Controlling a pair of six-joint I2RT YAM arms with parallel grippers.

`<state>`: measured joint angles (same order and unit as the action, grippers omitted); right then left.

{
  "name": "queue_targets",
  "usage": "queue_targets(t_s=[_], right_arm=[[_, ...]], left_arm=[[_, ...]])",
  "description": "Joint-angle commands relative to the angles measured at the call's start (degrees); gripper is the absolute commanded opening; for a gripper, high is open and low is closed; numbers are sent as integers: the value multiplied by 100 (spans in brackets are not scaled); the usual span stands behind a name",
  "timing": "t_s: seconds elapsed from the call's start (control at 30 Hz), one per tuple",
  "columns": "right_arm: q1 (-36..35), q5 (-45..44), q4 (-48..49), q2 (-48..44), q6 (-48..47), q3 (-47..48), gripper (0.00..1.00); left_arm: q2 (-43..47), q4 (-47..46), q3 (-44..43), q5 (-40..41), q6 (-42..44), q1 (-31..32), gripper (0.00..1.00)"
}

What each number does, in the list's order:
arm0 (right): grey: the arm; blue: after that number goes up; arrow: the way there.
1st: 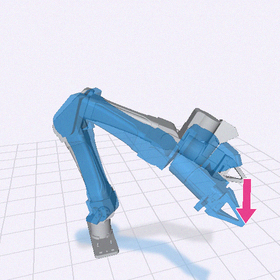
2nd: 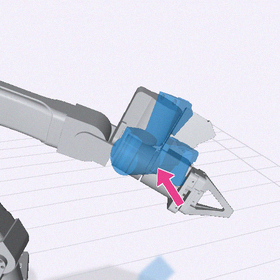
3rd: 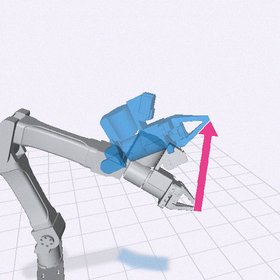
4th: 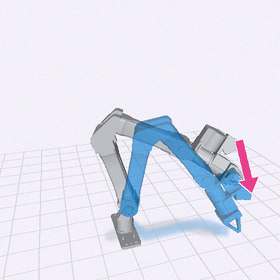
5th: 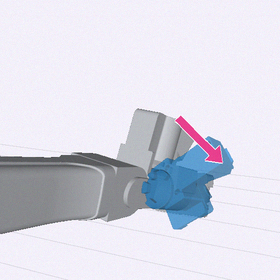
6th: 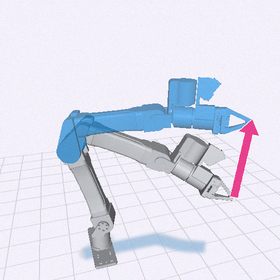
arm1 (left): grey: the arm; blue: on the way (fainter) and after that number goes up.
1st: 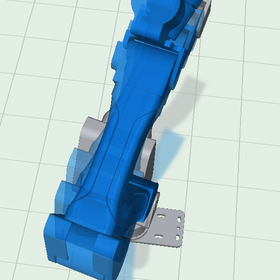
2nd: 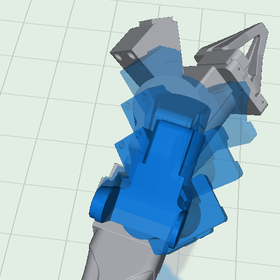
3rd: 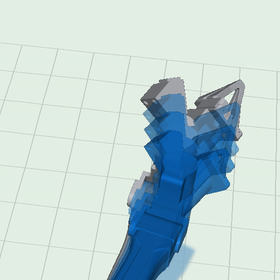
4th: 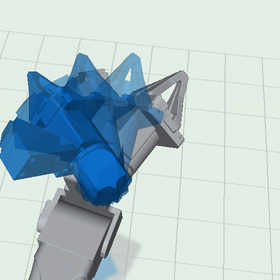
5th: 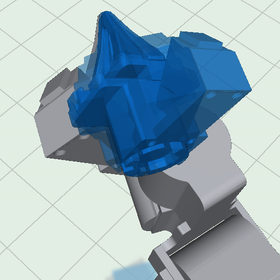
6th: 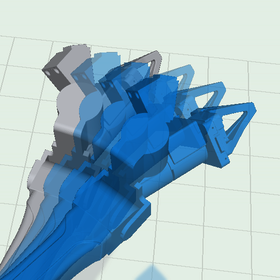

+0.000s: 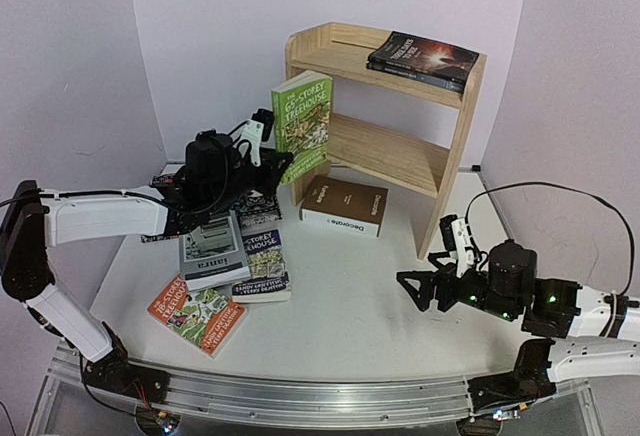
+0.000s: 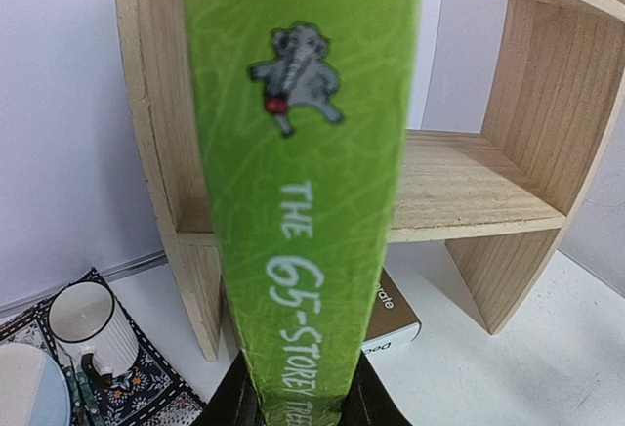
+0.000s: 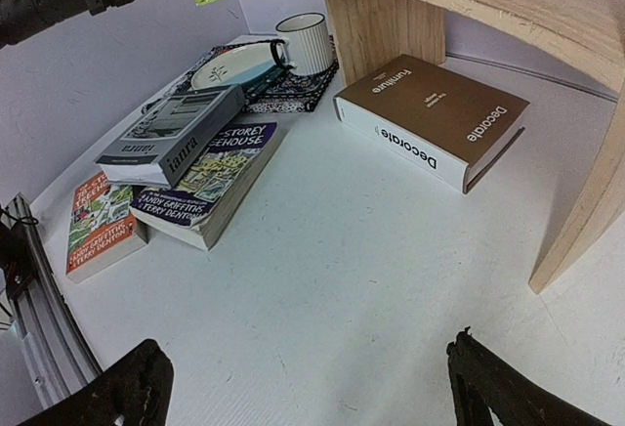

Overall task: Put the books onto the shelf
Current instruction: Place the book on the shelf.

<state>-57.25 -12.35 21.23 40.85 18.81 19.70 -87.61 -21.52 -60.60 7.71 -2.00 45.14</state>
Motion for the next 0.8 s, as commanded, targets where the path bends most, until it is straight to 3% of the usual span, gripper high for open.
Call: queue_targets(t_s=[0.0,0.77], right_arm=[[-8,20,45,-138,-45,-28,98],[-10,-55,-75,-191,-123,-23,98]], left_arm=[[208,-880,-378,-87,-69,-72,0],[-358,-967,-836,-313,-21,-293,0]])
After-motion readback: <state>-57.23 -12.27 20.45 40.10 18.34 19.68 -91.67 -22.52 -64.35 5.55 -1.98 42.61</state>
